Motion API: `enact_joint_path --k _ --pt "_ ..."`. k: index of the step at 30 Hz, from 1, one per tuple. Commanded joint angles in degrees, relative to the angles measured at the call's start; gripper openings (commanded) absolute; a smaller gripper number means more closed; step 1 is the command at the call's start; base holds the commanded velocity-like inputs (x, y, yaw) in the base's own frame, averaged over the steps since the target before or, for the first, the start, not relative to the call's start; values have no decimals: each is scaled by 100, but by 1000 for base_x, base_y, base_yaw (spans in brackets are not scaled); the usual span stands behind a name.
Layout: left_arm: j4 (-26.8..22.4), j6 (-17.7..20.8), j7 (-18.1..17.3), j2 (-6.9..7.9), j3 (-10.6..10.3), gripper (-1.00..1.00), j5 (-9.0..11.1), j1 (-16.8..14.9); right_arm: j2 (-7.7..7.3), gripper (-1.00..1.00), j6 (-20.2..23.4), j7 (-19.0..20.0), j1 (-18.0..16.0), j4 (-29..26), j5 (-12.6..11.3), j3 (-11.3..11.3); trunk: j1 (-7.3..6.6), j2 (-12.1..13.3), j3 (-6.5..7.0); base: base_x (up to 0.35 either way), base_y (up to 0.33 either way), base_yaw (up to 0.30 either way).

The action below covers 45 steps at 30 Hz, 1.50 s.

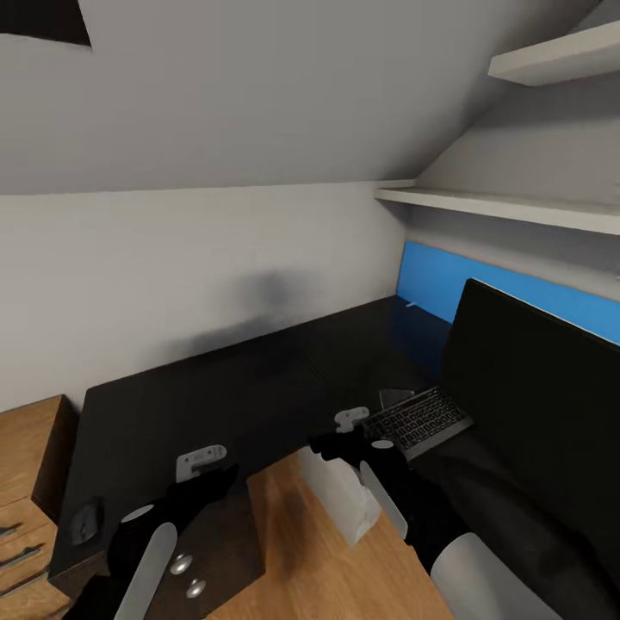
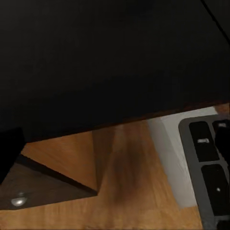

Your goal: In the bedroom, organize the workspace by keeping the computer under the desk, ensuring the monitor is on the desk, placing the keyboard on the desk next to the monitor, placing the mouse on the desk next to the keyboard, moving the folder from the swivel chair onto the desk next to the mouse, stacking the notebook on top of the folder with the pen on top of the notebook, and positioning the swivel chair next to the desk.

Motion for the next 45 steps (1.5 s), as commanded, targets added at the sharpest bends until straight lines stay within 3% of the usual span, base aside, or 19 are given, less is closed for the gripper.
enact_joint_path --k 1,23,35,43,44,45 --pt "-6 12 58 5 -10 100 60 -4 0 100 28 8 -2 -6 -7 0 -3 -5 -7 -337 0 0" --pt "6 12 58 11 -10 100 60 -4 14 100 -1 12 -2 20 10 10 -3 -5 -7 -337 0 0" --pt "696 -20 92 5 -26 100 53 -4 37 100 -61 19 -2 382 6 -3 -3 -5 -7 -275 0 0" --pt "874 -33 82 35 12 100 53 -4 49 100 -711 21 2 1162 14 2 -3 -5 -7 -31 0 0" --pt "939 -35 79 38 14 100 54 -4 50 100 -772 21 2 1254 12 4 -3 -5 -7 -5 0 0" --pt "1338 -44 65 43 20 100 56 -4 56 100 -996 21 2 1600 1 8 -3 -5 -7 -2 0 0"
